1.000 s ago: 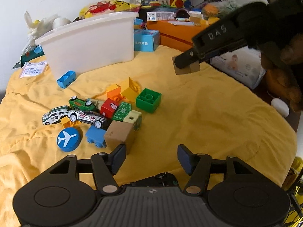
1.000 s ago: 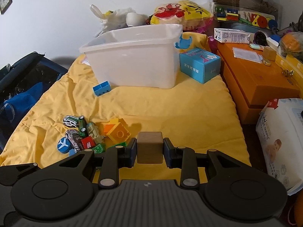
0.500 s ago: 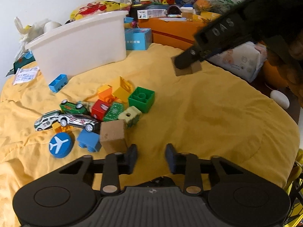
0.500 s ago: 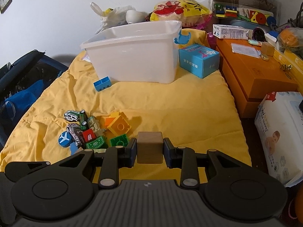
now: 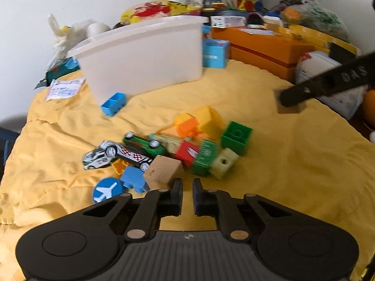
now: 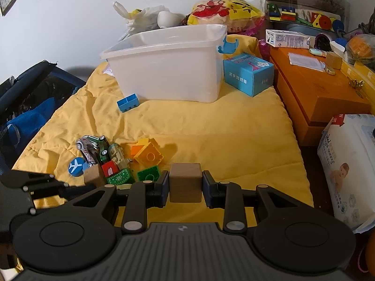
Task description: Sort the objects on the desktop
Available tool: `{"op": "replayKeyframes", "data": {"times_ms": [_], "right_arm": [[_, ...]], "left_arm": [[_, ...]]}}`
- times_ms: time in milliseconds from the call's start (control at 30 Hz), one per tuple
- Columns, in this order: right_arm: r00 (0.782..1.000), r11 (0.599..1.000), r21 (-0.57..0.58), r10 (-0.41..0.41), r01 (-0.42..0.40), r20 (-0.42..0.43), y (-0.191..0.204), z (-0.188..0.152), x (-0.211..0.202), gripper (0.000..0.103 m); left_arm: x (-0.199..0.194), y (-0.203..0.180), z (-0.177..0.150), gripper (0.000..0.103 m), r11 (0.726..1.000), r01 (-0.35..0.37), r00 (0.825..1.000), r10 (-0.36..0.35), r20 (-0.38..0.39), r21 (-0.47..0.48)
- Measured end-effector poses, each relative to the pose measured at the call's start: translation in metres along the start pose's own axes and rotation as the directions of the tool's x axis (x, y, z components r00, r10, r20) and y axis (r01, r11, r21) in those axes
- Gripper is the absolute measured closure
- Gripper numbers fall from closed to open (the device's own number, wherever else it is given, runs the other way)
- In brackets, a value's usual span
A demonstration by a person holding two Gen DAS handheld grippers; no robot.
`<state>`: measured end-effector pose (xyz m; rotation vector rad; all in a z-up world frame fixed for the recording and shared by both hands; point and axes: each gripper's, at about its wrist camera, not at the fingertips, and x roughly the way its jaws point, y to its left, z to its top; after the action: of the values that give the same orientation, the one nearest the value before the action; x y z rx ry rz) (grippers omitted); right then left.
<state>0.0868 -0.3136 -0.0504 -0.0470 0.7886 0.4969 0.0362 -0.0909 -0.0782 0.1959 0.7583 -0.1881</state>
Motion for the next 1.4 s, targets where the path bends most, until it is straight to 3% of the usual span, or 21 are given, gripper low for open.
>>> {"op": "replayKeyframes", "data": {"times_ms": [100, 167, 200, 267, 300, 567, 833, 933, 1100, 1200, 1233, 1333, 1367, 1400], "right_arm": [[1.0, 1.0, -0.003, 0.004, -0.004, 0.0, 0.0, 0.001, 0.001, 0.07], [1.0, 1.0, -0.003, 0.007, -0.007, 0.001, 0.001, 0.001, 0.001, 0.07], [1.0, 1.0, -0.003, 0.007, -0.007, 0.001, 0.001, 0.001, 0.001, 0.07], [1.0, 1.0, 0.0, 0.008, -0.008, 0.002, 0.001, 0.001, 0.001, 0.07], [1.0, 1.0, 0.0, 0.008, -0.008, 0.002, 0.001, 0.001, 0.002, 0.07], [1.0, 1.0, 0.009, 0.007, -0.007, -0.002, 0.001, -0.001, 0.001, 0.07], [1.0, 1.0, 0.011, 0.012, -0.011, -0.006, -0.001, -0.002, 0.003, 0.07], [1.0, 1.0, 0.01, 0.011, -0.011, -0.009, 0.0, -0.003, 0.003, 0.07], [1.0, 1.0, 0.008, 0.012, -0.012, -0.01, 0.001, -0.003, 0.004, 0.07], [1.0, 1.0, 0.011, 0.012, -0.012, -0.014, 0.002, -0.004, 0.005, 0.07], [1.0, 1.0, 0.012, 0.013, -0.013, -0.015, 0.002, -0.004, 0.005, 0.07], [1.0, 1.0, 0.01, 0.015, -0.015, -0.015, 0.005, -0.005, 0.003, 0.07], [1.0, 1.0, 0.01, 0.015, -0.015, -0.014, 0.005, -0.006, 0.003, 0.07], [1.0, 1.0, 0.012, 0.015, -0.015, -0.014, 0.004, -0.006, 0.003, 0.07]], "left_arm": [[0.0, 0.008, 0.001, 0.091, 1.0, -0.01, 1.0, 0.01, 0.004, -0.013], [-0.002, 0.014, 0.0, 0.084, 0.999, 0.009, 1.0, -0.009, 0.005, -0.052], [-0.003, 0.017, 0.0, 0.07, 0.997, 0.022, 1.0, -0.022, 0.001, -0.073], [-0.006, 0.017, -0.004, 0.05, 0.996, 0.029, 1.0, -0.029, -0.002, -0.086], [-0.008, 0.017, -0.007, 0.046, 0.996, 0.025, 1.0, -0.025, 0.004, -0.086], [-0.033, 0.022, -0.019, 0.045, 0.993, 0.058, 0.998, -0.053, 0.046, -0.104], [-0.061, 0.001, -0.037, 0.045, 0.987, 0.16, 0.986, -0.16, 0.055, -0.007], [-0.059, -0.009, -0.045, 0.045, 0.982, 0.189, 0.982, -0.189, 0.026, 0.009], [-0.043, -0.02, -0.053, 0.034, 0.984, 0.176, 0.984, -0.176, -0.015, 0.015], [-0.032, -0.025, -0.049, 0.034, 0.987, 0.159, 0.987, -0.158, -0.025, 0.036], [-0.03, -0.026, -0.047, 0.035, 0.988, 0.151, 0.988, -0.15, -0.024, 0.043], [-0.024, -0.023, -0.038, 0.052, 0.988, 0.152, 0.988, -0.152, -0.026, 0.02], [-0.023, -0.023, -0.036, 0.065, 0.989, 0.147, 0.989, -0.147, -0.023, 0.027], [-0.021, -0.023, -0.034, 0.07, 0.989, 0.144, 0.989, -0.143, -0.023, 0.034]]}}
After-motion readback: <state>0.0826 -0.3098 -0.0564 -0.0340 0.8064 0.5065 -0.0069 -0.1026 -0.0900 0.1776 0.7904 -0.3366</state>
